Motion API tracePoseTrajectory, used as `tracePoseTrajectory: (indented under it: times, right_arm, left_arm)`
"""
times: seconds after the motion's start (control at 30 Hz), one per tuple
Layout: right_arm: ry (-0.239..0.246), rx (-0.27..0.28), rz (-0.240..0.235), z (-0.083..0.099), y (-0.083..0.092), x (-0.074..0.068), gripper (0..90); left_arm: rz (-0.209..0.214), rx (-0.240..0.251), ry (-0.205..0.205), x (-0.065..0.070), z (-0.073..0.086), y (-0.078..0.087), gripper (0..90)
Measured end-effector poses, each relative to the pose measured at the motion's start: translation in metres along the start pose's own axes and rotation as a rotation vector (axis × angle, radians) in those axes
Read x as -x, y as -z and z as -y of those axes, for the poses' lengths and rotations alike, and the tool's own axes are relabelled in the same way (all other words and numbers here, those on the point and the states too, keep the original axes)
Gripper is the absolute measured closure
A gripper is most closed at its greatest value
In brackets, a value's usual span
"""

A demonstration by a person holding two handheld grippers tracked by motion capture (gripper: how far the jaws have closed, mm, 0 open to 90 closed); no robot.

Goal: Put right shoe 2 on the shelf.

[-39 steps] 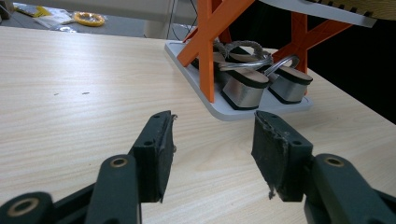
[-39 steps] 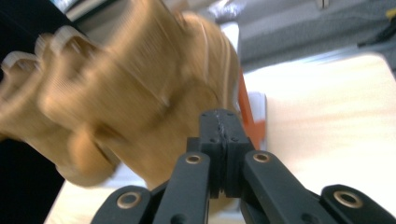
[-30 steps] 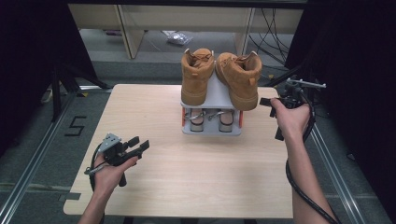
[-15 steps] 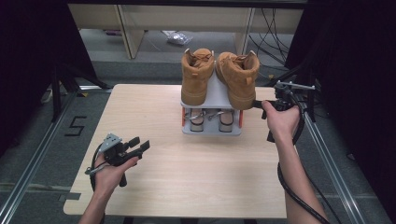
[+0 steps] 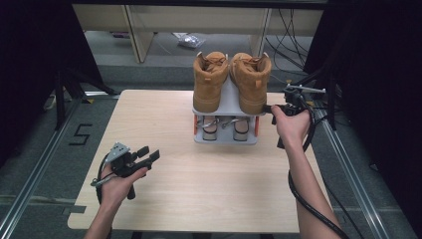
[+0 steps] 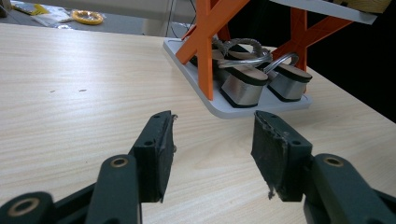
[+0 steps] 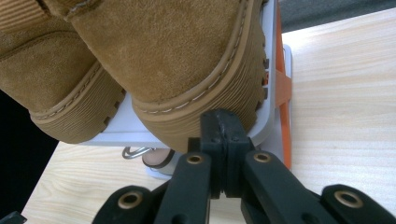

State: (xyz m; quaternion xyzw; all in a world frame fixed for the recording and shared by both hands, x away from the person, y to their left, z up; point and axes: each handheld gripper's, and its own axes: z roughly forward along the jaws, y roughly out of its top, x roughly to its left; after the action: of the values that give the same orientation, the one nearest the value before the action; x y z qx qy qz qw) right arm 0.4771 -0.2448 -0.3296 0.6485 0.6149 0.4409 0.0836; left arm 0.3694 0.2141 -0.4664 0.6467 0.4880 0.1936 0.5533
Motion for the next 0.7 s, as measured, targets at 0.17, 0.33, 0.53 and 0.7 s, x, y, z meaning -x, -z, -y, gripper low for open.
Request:
tracePoseTrajectory:
  times: [0.17,0.33,0.53,0.7]
  right_arm:
    - [0.058,0.034,-0.005,0.002,-0.002,0.004,88.0]
    - [0.104,0.066,0.013,0.006,0.002,0.008,81.5]
    - [0.126,0.104,-0.009,0.012,0.01,0.015,77.5]
    - [0.127,0.103,0.004,0.021,0.015,0.024,73.4]
  left_arm:
    - [-0.004,0.001,0.004,-0.001,0.0,0.001,47.6]
    - [-0.004,0.009,0.007,-0.003,0.0,0.001,47.3]
    - [-0.018,0.005,0.005,-0.003,0.0,0.001,46.9]
    - [-0.018,0.0,0.002,-0.002,0.001,0.0,46.8]
